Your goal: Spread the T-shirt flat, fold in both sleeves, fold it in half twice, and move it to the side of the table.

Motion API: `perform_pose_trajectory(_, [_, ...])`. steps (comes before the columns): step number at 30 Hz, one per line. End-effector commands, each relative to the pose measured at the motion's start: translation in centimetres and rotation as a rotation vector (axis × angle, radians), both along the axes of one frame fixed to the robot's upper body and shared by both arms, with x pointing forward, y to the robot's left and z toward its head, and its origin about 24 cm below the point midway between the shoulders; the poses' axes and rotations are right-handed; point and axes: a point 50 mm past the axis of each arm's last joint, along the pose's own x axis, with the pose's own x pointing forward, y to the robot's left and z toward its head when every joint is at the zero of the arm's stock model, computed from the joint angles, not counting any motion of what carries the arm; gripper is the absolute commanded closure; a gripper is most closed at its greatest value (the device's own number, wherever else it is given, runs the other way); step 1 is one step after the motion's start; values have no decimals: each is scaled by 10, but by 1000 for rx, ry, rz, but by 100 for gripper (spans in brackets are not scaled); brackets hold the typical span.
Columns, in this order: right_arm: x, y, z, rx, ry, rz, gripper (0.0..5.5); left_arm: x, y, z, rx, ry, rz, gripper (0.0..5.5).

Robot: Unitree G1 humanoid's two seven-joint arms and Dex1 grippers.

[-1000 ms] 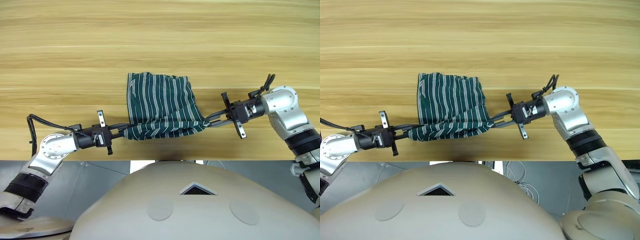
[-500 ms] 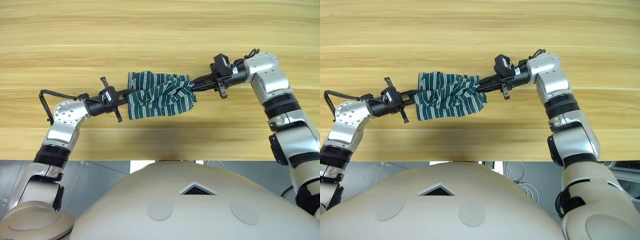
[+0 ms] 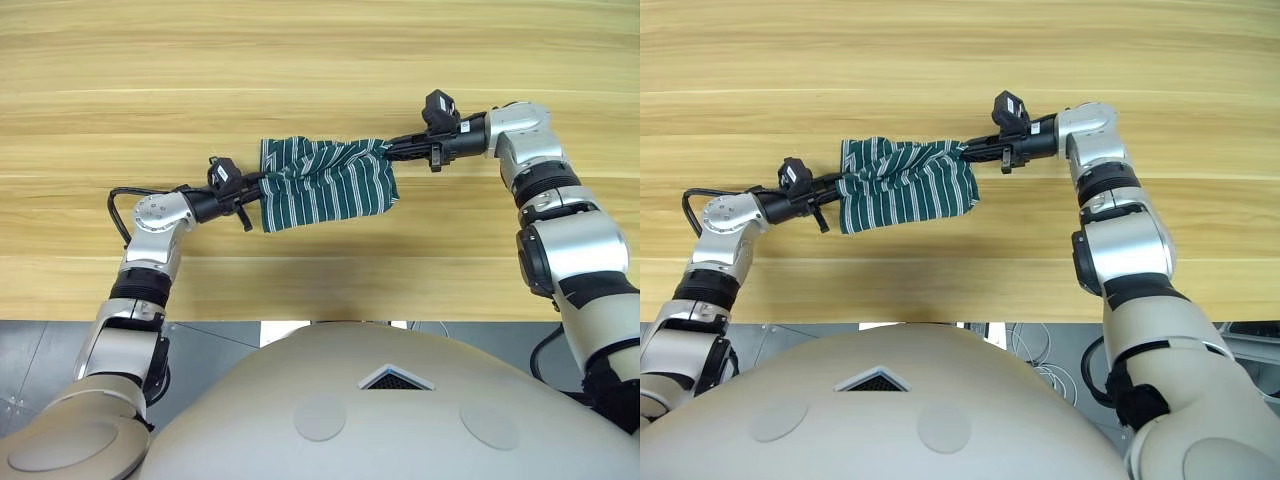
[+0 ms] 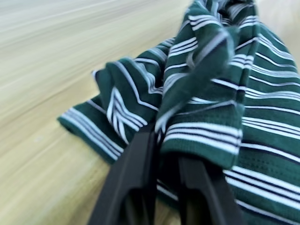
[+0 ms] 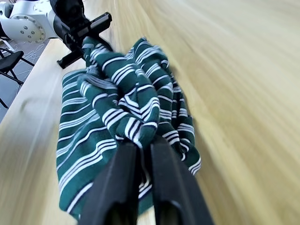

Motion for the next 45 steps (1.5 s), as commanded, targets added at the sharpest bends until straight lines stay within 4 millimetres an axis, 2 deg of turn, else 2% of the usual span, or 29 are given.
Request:
perform_pose_trajectory(1, [3, 1, 4, 5, -23, 18, 435, 10, -1, 6, -59, 20, 37, 435])
perform_pose_trajectory(6, [0, 2, -1, -15, -23, 25, 338, 10, -6, 8, -109, 78, 48, 345])
perform_pose_trajectory(10, [4, 3, 5, 65, -12, -15, 268, 11, -7, 9, -155, 112, 84, 280])
perform_pose_trajectory(17, [11, -5, 11, 129, -44, -140, 167, 16, -3, 0, -225, 198, 237, 189])
perform_pose_trajectory(26, [9, -1, -9, -1, -87, -286, 17, 34, 1, -14, -236, 240, 456, 49])
perform_pose_trajectory(28, [8, -2, -13, -34, -94, -301, 10, 34, 3, -18, -219, 243, 495, 12])
perform_pose_trajectory(30, [7, -3, -15, -49, -102, -312, 10, 35, 6, -19, -218, 232, 532, 12])
perform_pose_trajectory(34, [6, -8, -16, -46, -105, -346, 10, 35, 13, -11, -222, 159, 567, 12])
perform_pose_trajectory(40, [3, -21, -20, -91, -121, -389, 10, 25, 19, 9, -187, 17, 516, 12])
perform_pose_trajectory(42, [8, -23, -13, -51, -154, -415, 10, 23, 17, 18, -185, -36, 491, 12])
perform_pose_trajectory(45, [21, -21, 17, 195, -229, -443, 10, 20, 11, 44, -274, -183, 456, 12])
